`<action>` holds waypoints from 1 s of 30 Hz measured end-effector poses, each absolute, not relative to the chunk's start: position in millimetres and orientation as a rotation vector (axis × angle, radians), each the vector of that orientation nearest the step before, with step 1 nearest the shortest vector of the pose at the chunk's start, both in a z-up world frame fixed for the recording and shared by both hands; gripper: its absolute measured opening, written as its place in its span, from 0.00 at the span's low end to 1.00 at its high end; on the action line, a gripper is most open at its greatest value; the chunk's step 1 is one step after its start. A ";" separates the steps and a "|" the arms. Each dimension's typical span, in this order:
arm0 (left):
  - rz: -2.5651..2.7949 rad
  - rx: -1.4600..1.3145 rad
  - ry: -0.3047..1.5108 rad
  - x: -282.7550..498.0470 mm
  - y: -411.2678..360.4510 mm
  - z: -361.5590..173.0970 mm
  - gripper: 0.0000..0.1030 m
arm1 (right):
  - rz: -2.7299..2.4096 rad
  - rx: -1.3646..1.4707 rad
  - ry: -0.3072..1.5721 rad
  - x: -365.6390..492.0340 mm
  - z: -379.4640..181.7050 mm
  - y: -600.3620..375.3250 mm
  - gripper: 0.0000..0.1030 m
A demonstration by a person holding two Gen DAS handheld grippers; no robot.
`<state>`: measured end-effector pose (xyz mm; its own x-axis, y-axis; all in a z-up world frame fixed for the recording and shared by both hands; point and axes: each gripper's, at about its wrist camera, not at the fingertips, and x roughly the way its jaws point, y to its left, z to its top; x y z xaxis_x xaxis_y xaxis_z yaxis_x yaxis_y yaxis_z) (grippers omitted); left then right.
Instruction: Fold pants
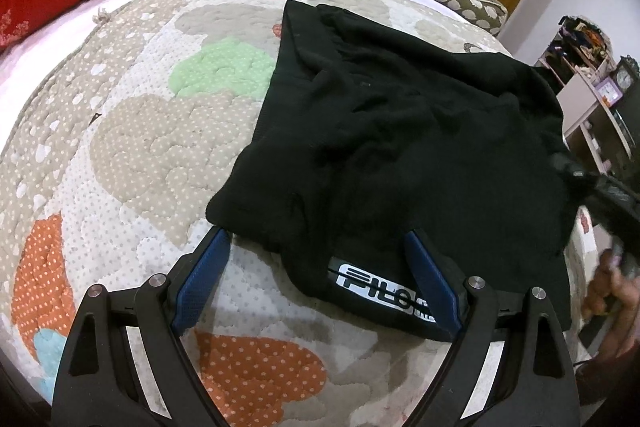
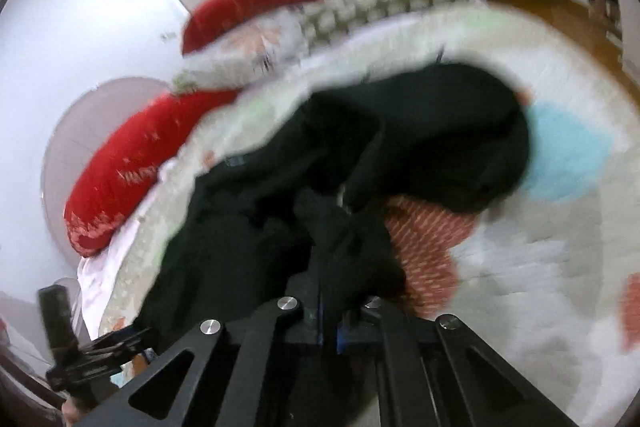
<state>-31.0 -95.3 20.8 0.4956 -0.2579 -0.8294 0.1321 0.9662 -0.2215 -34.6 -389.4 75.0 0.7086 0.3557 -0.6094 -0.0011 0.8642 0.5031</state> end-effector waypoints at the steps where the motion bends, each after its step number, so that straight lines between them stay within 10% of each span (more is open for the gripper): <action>1: -0.238 -0.143 1.027 -31.4 -94.1 20.9 0.87 | 0.195 0.495 0.728 -50.0 88.0 -398.7 0.03; 10: -0.250 -0.203 1.016 -41.0 -92.1 23.3 0.87 | -0.132 0.430 0.627 -164.8 125.5 -473.1 0.04; 17: -0.239 -0.212 1.016 -41.3 -92.7 22.3 0.87 | -0.266 0.524 0.752 -189.8 89.2 -508.1 0.49; 30: -0.219 -0.328 0.994 -31.2 -81.7 19.7 0.87 | -0.255 0.595 0.765 -180.8 50.3 -523.0 0.60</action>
<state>-31.2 -81.7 19.7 0.5296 -0.3272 -0.7826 0.0314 0.9296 -0.3673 -180.8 -523.0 50.3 0.7015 -0.0053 -0.7127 0.4237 0.8072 0.4110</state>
